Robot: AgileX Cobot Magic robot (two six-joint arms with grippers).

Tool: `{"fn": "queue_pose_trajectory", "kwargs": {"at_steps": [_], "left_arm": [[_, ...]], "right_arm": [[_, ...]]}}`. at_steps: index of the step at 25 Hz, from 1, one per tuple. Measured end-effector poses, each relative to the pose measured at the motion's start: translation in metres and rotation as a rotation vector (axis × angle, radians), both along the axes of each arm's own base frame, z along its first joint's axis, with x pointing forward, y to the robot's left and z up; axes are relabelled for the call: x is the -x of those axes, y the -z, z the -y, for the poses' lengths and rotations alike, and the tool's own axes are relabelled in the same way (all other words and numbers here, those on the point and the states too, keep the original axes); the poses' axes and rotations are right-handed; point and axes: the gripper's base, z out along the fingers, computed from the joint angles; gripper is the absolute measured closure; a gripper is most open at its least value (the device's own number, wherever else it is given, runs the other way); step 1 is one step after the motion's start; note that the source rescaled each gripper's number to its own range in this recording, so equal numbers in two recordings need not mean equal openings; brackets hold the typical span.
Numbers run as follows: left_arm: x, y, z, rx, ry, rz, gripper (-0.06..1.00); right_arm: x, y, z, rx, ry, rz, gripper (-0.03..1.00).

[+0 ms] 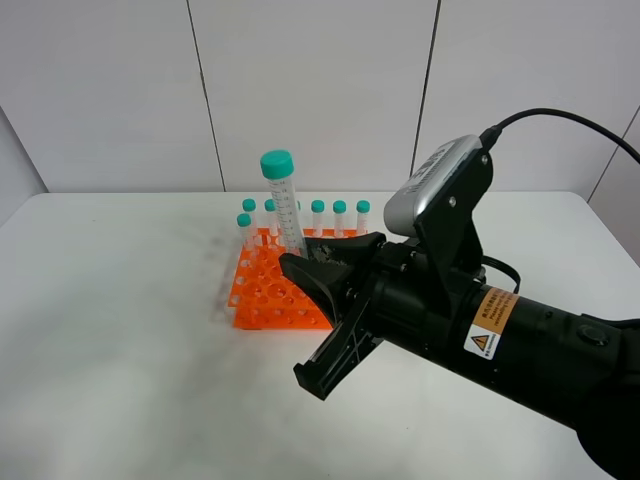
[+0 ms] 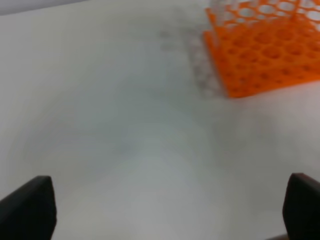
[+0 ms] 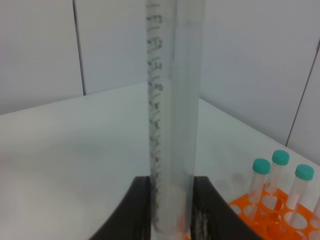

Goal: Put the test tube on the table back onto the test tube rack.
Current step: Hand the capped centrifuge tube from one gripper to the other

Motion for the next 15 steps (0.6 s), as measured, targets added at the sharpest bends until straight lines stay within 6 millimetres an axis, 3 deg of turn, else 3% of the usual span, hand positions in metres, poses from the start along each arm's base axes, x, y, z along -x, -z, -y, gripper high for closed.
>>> {"fn": "queue_pose_trajectory", "kwargs": {"at_steps": [8,15], "left_arm": [[0.004,-0.003,0.003,0.036,0.268,0.028,-0.06],[0.003,-0.022,0.013,0.149,0.363,0.21,-0.06]], "right_arm": [[0.0,0.0,0.0,0.002,0.0,0.003,0.94],[0.0,0.0,0.0,0.006,0.0,0.002,0.94]]}}
